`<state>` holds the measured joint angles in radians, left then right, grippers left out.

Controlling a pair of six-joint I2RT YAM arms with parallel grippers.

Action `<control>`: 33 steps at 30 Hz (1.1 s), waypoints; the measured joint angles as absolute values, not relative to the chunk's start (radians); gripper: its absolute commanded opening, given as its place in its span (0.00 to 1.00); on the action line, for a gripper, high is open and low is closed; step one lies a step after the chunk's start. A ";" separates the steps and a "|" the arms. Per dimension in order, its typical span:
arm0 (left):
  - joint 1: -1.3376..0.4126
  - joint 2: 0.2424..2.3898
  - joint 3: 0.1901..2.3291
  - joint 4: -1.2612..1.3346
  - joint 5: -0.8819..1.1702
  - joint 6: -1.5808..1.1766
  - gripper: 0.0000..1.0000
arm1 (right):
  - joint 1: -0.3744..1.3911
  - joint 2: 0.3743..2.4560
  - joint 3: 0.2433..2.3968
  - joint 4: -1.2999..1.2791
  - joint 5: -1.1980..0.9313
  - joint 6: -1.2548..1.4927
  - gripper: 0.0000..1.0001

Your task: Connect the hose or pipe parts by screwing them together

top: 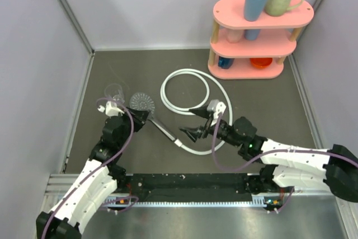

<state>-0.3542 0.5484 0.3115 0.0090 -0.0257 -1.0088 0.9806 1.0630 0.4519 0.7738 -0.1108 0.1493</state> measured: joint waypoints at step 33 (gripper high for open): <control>-0.355 0.569 0.498 -0.435 -0.219 -1.159 0.00 | 1.438 1.403 0.601 0.461 0.462 -0.506 0.67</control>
